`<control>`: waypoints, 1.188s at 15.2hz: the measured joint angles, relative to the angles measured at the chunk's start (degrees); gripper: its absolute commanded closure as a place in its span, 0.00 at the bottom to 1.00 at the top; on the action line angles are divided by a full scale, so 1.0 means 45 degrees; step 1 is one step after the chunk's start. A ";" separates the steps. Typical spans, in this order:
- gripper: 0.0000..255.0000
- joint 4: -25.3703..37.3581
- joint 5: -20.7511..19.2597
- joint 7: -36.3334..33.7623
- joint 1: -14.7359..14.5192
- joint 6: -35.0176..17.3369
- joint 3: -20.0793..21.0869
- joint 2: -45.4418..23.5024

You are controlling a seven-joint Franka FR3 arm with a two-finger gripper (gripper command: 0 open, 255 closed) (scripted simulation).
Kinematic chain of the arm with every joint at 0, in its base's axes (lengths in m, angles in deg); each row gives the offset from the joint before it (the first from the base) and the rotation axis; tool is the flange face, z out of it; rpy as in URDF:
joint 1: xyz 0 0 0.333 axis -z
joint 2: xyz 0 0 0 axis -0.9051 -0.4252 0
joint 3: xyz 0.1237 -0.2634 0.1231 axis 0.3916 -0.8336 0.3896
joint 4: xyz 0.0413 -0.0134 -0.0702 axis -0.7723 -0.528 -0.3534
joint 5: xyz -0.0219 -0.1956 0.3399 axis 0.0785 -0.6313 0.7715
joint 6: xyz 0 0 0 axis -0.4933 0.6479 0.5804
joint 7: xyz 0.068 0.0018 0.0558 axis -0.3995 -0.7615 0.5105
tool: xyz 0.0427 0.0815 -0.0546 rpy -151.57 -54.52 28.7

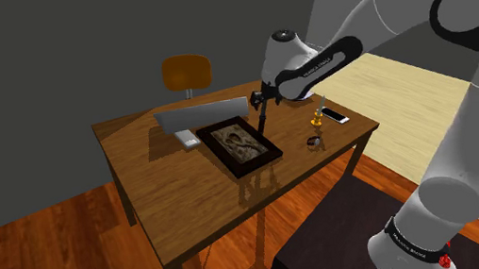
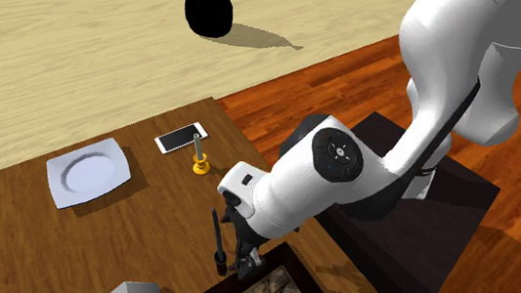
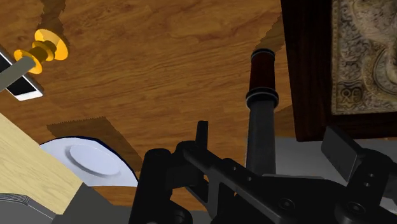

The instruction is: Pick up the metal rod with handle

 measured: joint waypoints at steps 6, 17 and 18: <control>0.00 0.0361 -0.0850 -0.0970 -0.0139 -0.0827 -0.0303 -0.1175; 1.00 0.0358 -0.1175 -0.1318 -0.0211 -0.1181 -0.0435 -0.1516; 1.00 0.0356 -0.1175 -0.1317 -0.0211 -0.1181 -0.0435 -0.1514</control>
